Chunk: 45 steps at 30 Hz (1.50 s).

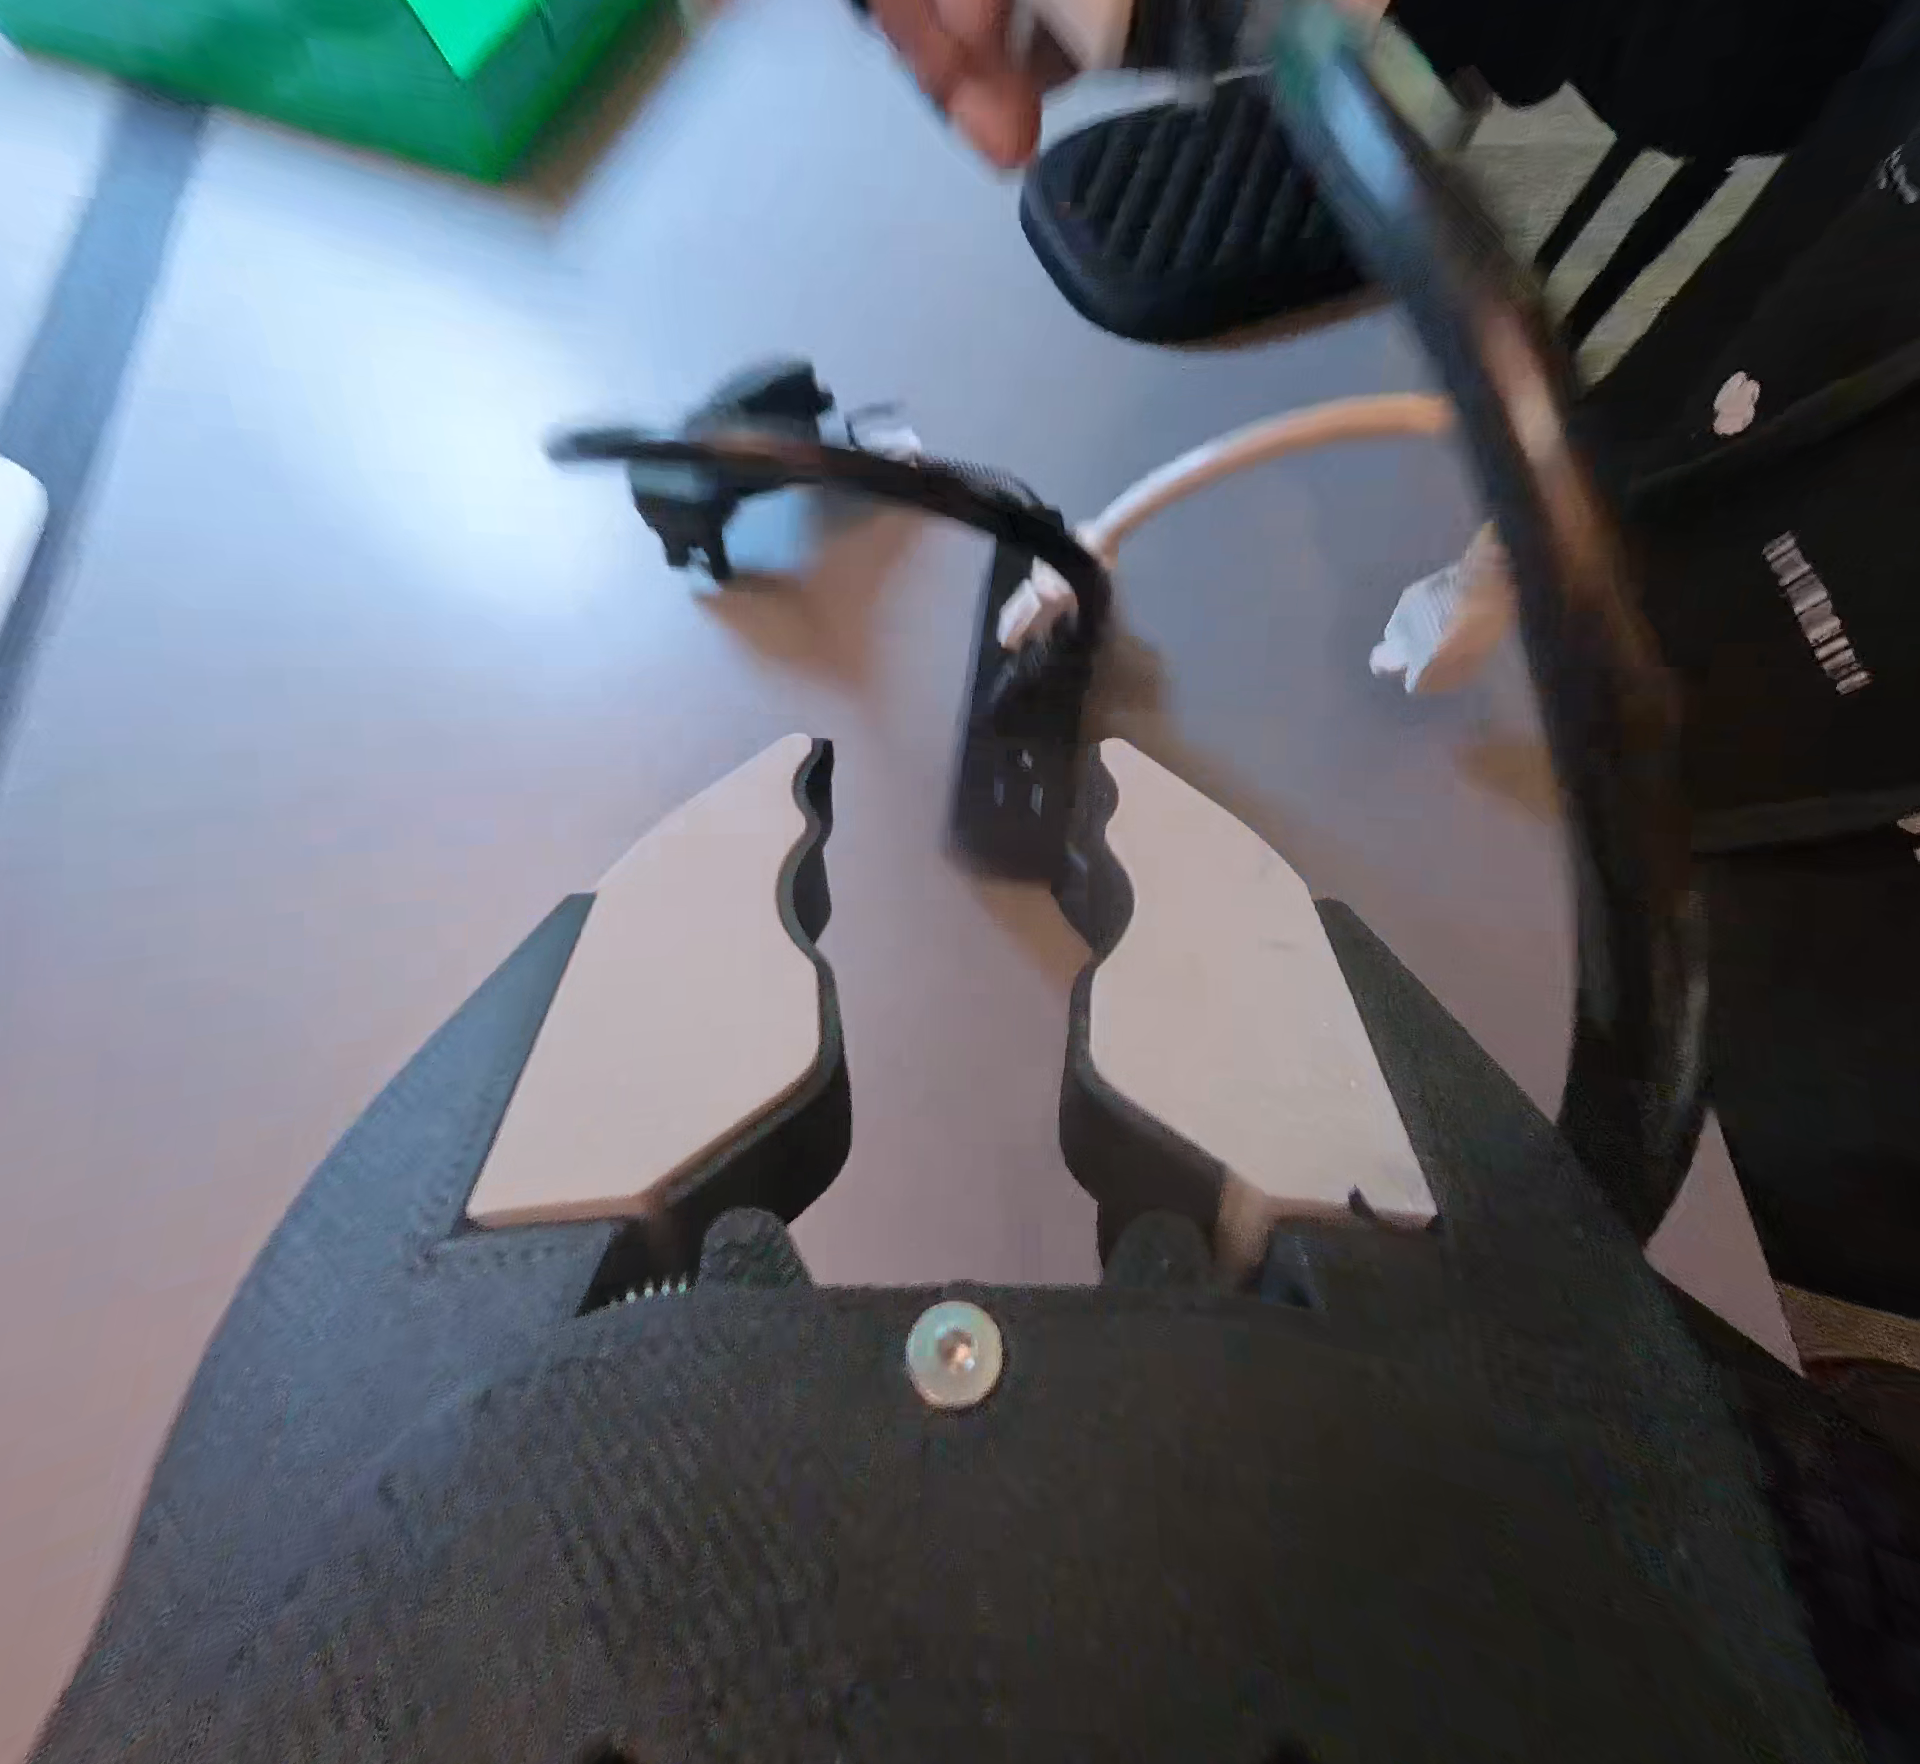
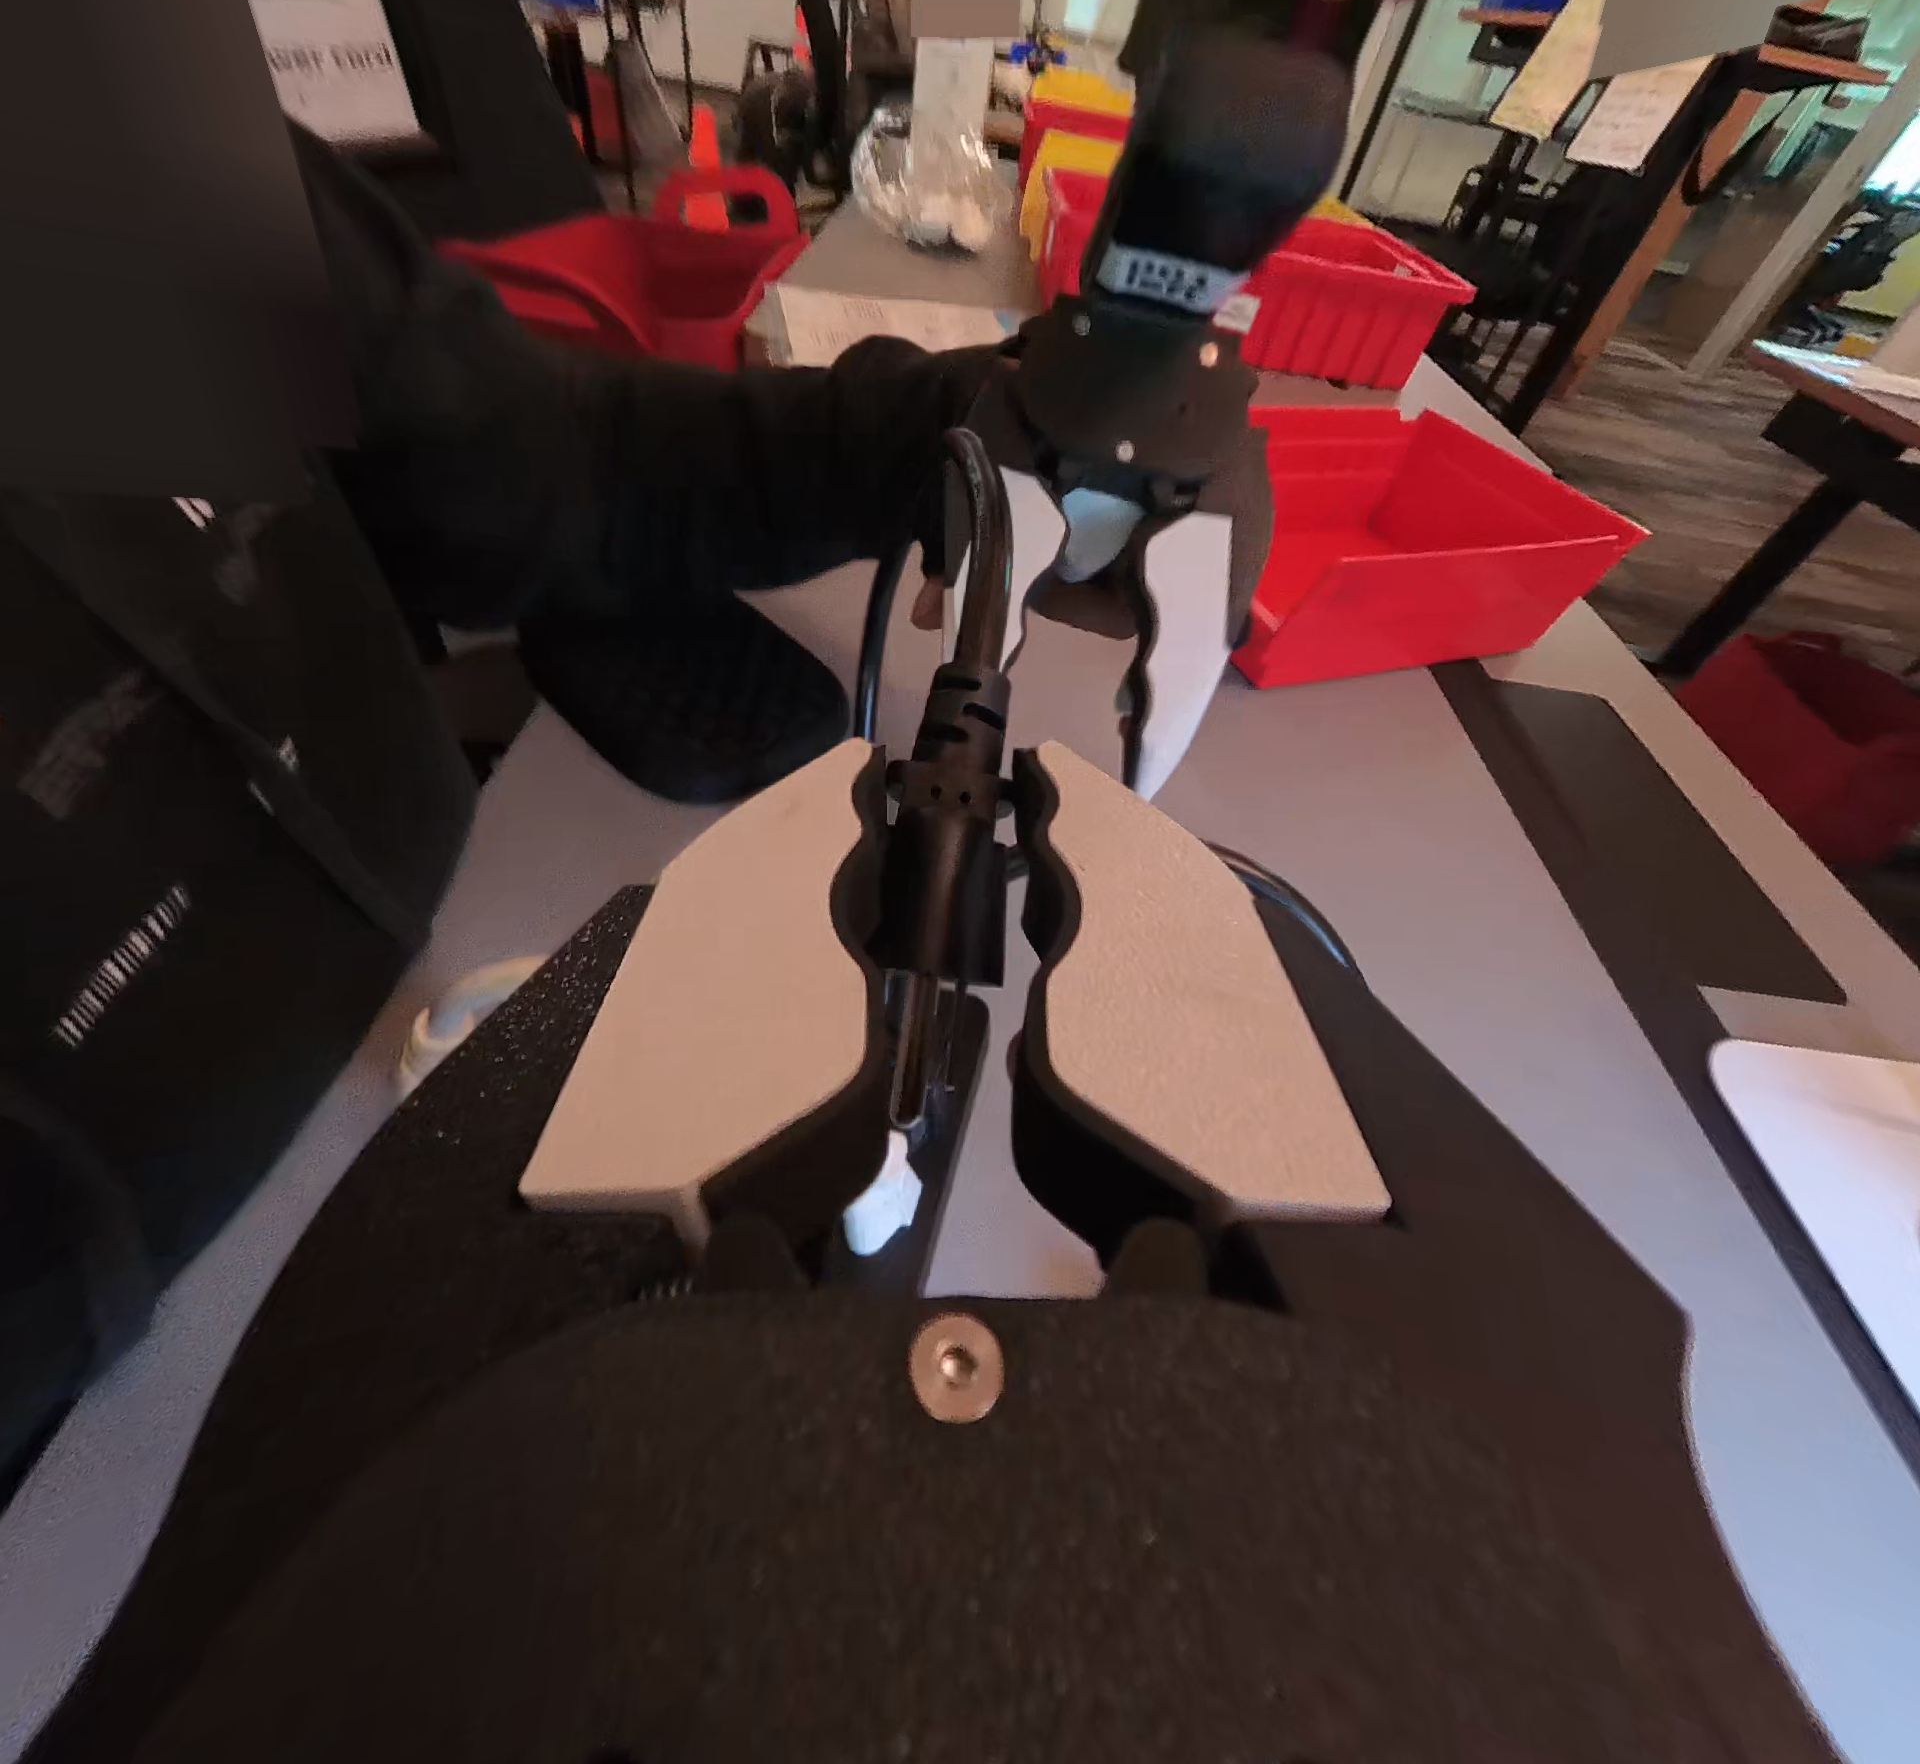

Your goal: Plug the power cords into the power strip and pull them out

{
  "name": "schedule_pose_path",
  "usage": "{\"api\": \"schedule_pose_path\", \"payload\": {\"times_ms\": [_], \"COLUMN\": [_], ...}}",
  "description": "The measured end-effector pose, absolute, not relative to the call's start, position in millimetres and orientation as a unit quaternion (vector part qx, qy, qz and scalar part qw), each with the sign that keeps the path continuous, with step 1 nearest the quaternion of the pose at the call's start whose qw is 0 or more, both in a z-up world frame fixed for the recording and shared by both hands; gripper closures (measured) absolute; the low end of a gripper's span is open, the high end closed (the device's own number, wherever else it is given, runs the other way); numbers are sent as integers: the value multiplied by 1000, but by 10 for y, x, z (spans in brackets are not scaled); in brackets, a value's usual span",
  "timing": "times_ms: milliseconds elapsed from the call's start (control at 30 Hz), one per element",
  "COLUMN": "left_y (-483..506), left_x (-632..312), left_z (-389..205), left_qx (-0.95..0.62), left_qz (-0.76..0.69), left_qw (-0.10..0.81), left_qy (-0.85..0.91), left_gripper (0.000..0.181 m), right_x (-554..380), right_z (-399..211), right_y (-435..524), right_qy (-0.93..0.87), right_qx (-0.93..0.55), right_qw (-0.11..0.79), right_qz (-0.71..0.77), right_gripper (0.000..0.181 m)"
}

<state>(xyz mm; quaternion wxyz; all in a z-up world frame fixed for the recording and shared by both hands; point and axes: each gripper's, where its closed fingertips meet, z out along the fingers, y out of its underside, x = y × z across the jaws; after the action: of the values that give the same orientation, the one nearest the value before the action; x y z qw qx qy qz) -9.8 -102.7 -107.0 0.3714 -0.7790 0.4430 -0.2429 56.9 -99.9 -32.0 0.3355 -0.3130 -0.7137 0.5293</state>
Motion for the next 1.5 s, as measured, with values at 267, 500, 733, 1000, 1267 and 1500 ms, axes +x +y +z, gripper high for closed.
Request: {"api": "schedule_pose_path", "payload": {"times_ms": [267,500,733,1000,1267,1500], "left_y": [-1542,-1747,-2150,-1892,-1808,-1524], "left_x": [77,-353,-345,-162,-16,476], "left_z": [-1174,-908,-921,-1147,-30,491], "left_qx": [-721,-703,-673,-741,-727,-729], "left_qz": [-372,-374,-431,-251,-122,-65], "left_qw": [393,493,510,528,539,475], "left_qy": [433,350,318,332,408,489], "left_gripper": [141,138,125,175,177,177], "right_x": [572,630,695,749,808,690], "right_z": [-420,-519,-560,-668,-891,-894], "right_y": [-1145,-1131,-1072,-1001,-1072,-1174], "right_qy": [-787,-796,-790,-782,-795,-771], "right_qx": [-285,-276,-284,-296,-329,-377], "right_qw": [308,324,341,356,332,324], "right_qz": [452,430,424,417,386,397], "right_gripper": [158,158,158,158,158,157]}}
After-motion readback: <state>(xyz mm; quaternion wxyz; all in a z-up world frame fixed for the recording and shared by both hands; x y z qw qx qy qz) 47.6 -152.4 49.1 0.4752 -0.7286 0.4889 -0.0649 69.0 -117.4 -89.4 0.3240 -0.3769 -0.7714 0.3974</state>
